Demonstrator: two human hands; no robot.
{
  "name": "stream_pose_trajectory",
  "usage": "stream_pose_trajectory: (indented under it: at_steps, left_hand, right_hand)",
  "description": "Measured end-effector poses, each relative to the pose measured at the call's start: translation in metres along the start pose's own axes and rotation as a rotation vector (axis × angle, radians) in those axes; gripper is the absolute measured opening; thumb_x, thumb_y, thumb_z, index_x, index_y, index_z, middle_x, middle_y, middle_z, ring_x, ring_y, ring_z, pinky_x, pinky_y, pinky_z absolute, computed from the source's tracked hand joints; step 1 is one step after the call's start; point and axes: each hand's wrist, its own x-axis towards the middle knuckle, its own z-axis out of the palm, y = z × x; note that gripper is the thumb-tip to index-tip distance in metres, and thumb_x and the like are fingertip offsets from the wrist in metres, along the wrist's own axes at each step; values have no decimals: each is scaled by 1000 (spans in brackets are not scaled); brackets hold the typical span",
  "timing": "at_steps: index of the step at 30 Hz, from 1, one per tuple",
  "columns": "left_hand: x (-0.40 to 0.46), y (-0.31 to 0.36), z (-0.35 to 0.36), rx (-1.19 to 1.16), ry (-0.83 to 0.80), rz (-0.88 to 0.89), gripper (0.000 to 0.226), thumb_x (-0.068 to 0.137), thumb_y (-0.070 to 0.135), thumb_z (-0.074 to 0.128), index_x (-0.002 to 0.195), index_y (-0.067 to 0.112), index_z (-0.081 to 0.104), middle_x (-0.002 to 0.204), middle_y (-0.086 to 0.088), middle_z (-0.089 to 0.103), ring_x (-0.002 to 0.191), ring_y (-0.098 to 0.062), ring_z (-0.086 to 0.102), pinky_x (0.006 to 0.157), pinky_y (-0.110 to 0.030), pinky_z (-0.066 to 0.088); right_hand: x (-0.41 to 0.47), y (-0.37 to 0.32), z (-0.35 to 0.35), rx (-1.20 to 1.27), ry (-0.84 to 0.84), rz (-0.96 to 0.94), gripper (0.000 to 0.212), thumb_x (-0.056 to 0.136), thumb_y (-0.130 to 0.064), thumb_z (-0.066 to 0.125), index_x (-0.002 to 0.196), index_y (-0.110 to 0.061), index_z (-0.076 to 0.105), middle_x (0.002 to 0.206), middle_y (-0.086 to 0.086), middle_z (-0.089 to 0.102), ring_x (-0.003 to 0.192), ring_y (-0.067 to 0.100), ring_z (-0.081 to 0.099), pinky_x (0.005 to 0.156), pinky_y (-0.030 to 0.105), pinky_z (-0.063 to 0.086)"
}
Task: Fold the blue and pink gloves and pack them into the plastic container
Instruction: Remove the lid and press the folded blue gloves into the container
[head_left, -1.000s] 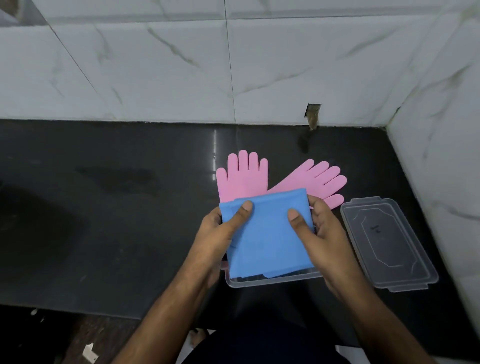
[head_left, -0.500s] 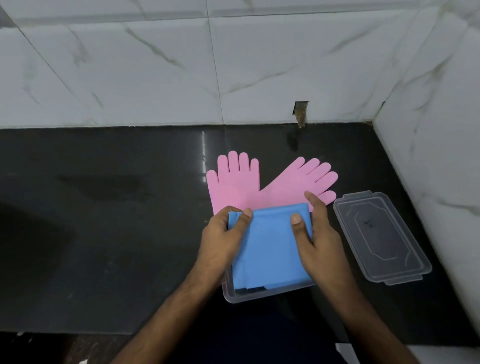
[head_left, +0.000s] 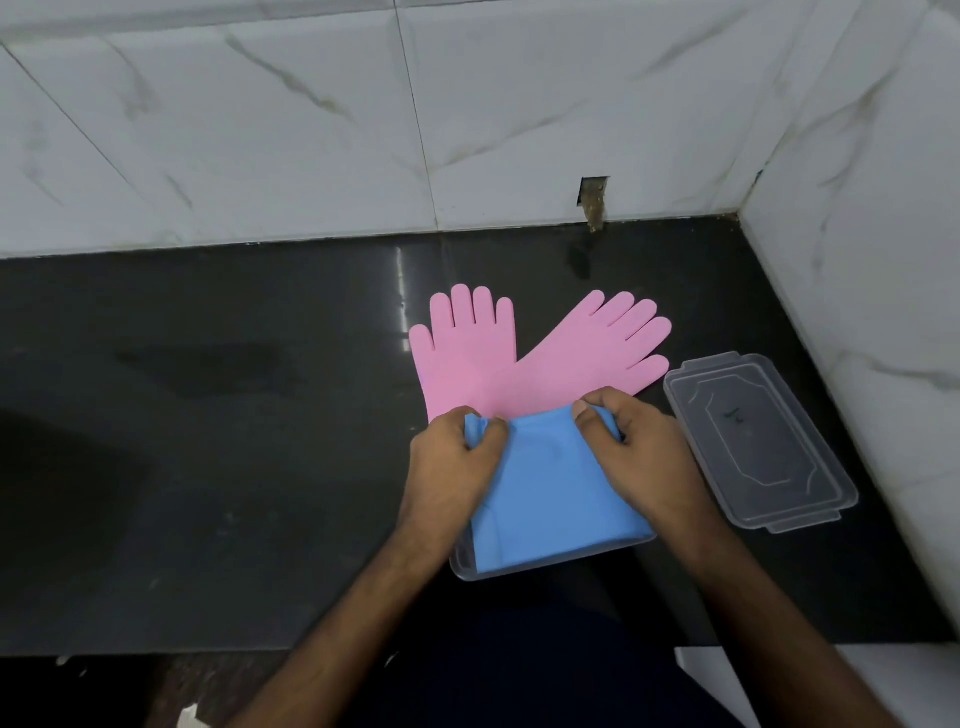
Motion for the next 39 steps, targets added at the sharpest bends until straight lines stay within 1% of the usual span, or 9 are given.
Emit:
stream_pose_trajectory:
  at_steps: [6,9,14,18,21,25,29,35,39]
  left_hand:
    - [0,-2,-1,16,-22,-12,40,91,35,66,73,-1,59,66,-13,64,56,-18,57,47,-25,45]
    - [-2,1,2,46,-27,6,37,91,33,66,72,2,62,70,-16,67,61,-24,62,58,-36,54]
    - [-3,3,5,163,-10,63,34,96,37,62,76,10,63,69,-5,66,67,-22,65,64,-36,55]
    - [-2,2,6,189,14,54,35,99,43,57,82,14,63,76,-2,68,72,-18,66,70,-41,60]
    - [1,2,9,222,5,42,32,100,44,58,91,14,67,88,-2,71,79,-16,68,78,-36,62]
    - [6,3,10,287,11,88,30,101,41,60,90,14,69,87,-4,72,75,-16,67,75,-35,62]
    - [10,3,9,271,9,106,35,101,38,59,81,10,67,76,-6,69,70,-24,67,69,-44,60]
    - [13,4,11,261,-7,133,34,103,39,58,87,11,67,76,-4,68,71,-22,66,70,-44,59]
    - [14,5,14,261,-6,142,27,103,38,57,97,12,60,78,1,63,73,-19,64,66,-38,57]
  right_hand:
    - [0,-2,-1,-101,-26,-42,34,97,-41,56,72,-18,60,57,-2,56,60,12,57,54,13,41]
    - [-3,-6,-1,-218,-46,-63,34,98,-37,53,77,-12,62,60,2,59,59,19,57,61,35,52]
    - [-9,-12,8,-367,-107,-90,30,102,-34,49,116,-13,66,108,10,67,93,30,64,77,36,51]
    - [-22,-11,7,-260,-77,-93,50,104,-37,46,152,-32,32,135,4,51,105,23,63,82,35,52]
    - [-31,-11,11,-293,-81,-85,53,104,-35,45,155,-34,28,149,5,30,115,23,61,86,34,56]
    - [-38,-13,14,-498,-57,-157,46,103,-31,48,149,-30,43,162,2,14,142,24,30,91,46,57]
    - [-37,-9,-2,-656,-167,-377,50,99,-39,56,147,-29,49,160,1,37,144,27,37,107,49,42]
    - [-12,-1,-32,-770,-587,-555,67,99,-56,47,158,-41,18,169,-9,10,155,18,5,124,44,6]
    - [-3,-8,-25,-824,-630,-602,78,96,-50,57,160,-37,13,168,-2,12,155,22,9,124,43,12]
